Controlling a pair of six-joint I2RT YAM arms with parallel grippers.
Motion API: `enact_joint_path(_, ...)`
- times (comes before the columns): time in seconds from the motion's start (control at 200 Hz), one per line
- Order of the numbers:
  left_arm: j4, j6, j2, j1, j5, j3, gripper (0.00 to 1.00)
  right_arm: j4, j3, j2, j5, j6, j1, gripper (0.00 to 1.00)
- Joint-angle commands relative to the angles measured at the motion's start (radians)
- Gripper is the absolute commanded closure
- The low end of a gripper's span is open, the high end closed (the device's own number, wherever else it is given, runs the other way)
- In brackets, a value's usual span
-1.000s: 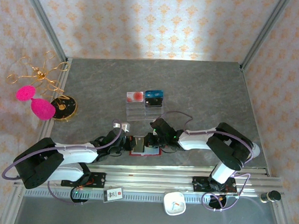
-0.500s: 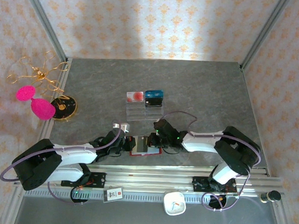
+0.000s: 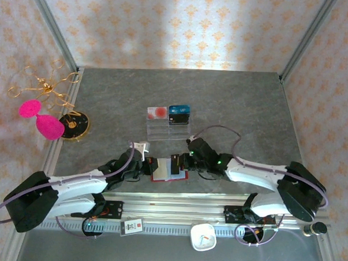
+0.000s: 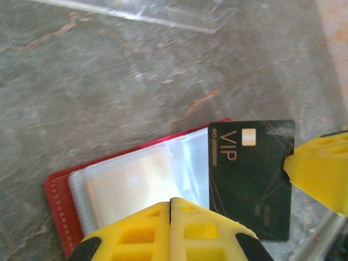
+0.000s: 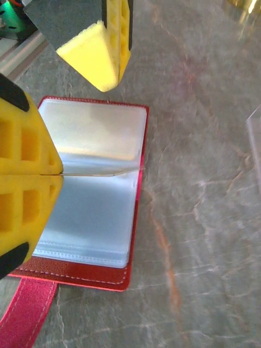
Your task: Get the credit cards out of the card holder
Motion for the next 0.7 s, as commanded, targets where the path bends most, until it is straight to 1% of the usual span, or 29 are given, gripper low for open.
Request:
enact_joint_path(0.0,-0.011,0.048,-0.043,0.007,0.052,0.039,0.87,-0.081,0.033,-0.033,0.019,-0.126,-0.005,1.00)
enact_joint_path(0.095,0.024,0.068,-0.065,0.009,0.085,0.039,0.75,-0.109,0.070,-0.035,-0.007,-0.177,-0.008,1.00)
enact_joint_path(0.165,0.063,0.067,-0.070,0.013,0.118,0.030,0.67,-0.124,0.097,-0.014,-0.069,-0.202,-0.020,1.00)
enact_joint_path(0.215,0.105,0.057,-0.070,0.020,0.137,0.015,0.64,-0.127,0.111,-0.003,-0.093,-0.218,-0.022,1.00)
enact_joint_path(0.265,0.145,0.040,-0.075,0.029,0.149,-0.005,0.59,-0.144,0.126,-0.003,-0.094,-0.241,-0.021,1.00)
enact_joint_path(0.335,0.163,0.029,-0.096,0.040,0.161,-0.022,0.53,-0.210,0.176,-0.010,-0.054,-0.288,-0.025,1.00)
enact_joint_path(0.38,0.140,0.040,-0.115,0.041,0.155,-0.017,0.49,-0.257,0.216,-0.008,-0.009,-0.325,-0.026,1.00)
enact_joint_path(0.451,0.074,0.055,-0.158,0.040,0.115,-0.005,0.43,-0.319,0.283,0.005,0.057,-0.402,-0.026,1.00)
enact_joint_path(0.511,0.027,0.060,-0.195,0.041,0.081,0.003,0.34,-0.353,0.338,0.021,0.113,-0.476,-0.028,1.00)
enact_joint_path(0.551,-0.013,0.063,-0.218,0.043,0.057,0.015,0.30,-0.365,0.372,0.033,0.142,-0.526,-0.040,1.00)
enact_joint_path(0.631,-0.079,0.061,-0.257,0.045,0.017,0.032,0.28,-0.384,0.441,0.071,0.152,-0.624,-0.082,1.00)
enact_joint_path(0.696,-0.127,0.053,-0.279,0.049,-0.012,0.045,0.26,-0.362,0.477,0.087,0.126,-0.692,-0.126,1.00)
